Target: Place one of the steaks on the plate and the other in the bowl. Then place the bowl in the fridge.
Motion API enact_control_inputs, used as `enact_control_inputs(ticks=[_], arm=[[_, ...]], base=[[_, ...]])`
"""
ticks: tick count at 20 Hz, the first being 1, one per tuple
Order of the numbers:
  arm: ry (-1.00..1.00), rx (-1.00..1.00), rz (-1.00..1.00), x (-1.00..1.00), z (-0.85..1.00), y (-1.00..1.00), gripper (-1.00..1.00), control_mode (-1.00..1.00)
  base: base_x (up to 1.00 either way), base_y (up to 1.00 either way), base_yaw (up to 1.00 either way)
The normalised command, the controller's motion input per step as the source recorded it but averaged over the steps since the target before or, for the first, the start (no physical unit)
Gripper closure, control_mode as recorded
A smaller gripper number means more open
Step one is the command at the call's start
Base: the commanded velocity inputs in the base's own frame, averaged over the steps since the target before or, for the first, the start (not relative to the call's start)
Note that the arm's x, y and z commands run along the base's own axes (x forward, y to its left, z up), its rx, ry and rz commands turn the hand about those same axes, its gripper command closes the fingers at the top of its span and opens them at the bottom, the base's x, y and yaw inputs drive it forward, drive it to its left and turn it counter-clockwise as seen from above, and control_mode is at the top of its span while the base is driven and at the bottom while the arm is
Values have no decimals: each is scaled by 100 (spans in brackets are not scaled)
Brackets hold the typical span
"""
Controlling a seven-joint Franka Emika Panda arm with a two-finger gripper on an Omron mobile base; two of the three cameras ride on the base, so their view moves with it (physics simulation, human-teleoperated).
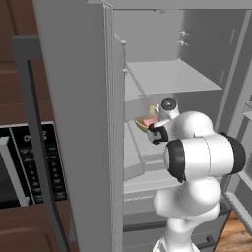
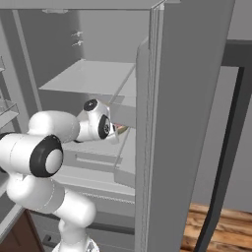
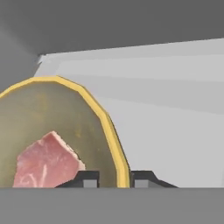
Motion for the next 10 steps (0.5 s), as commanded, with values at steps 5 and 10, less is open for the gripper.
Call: enact_control_inputs(ticks=[5,10], arm=[[0,-3,2,8,1,5,-100,-100],[-2,-1,2,1,0,0,-100,-100]], base=[[0,0,0],[0,0,0]])
